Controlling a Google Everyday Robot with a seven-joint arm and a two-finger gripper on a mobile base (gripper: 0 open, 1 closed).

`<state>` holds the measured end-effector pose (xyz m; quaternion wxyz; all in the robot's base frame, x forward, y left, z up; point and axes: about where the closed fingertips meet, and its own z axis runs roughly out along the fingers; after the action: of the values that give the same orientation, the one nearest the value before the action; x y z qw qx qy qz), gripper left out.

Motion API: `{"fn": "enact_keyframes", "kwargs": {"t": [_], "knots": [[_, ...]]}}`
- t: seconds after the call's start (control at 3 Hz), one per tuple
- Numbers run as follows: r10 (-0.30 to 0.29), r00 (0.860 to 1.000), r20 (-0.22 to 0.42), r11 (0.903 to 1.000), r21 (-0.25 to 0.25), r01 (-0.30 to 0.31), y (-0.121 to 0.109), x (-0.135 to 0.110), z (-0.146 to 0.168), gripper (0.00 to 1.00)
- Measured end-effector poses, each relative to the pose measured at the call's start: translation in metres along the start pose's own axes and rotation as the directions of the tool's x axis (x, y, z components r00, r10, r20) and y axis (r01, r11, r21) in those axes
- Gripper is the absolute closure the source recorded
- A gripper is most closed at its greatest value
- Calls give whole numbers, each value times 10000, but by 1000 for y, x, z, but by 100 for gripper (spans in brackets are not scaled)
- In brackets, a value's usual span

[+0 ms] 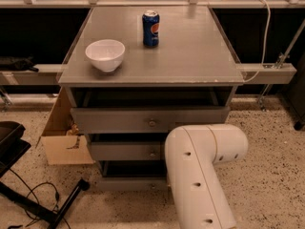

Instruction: Open bottom drawer

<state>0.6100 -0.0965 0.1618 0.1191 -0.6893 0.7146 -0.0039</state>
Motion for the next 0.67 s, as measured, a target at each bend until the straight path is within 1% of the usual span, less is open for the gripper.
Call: {"fn": "enact_keyframes", "kwargs": {"t": [0.33,0.67], "knots": [[42,10000,-39,9998,-213,-43,12,9,-6,100],[62,10000,-47,9996,-285,-63,17,10,-6,100]]}}
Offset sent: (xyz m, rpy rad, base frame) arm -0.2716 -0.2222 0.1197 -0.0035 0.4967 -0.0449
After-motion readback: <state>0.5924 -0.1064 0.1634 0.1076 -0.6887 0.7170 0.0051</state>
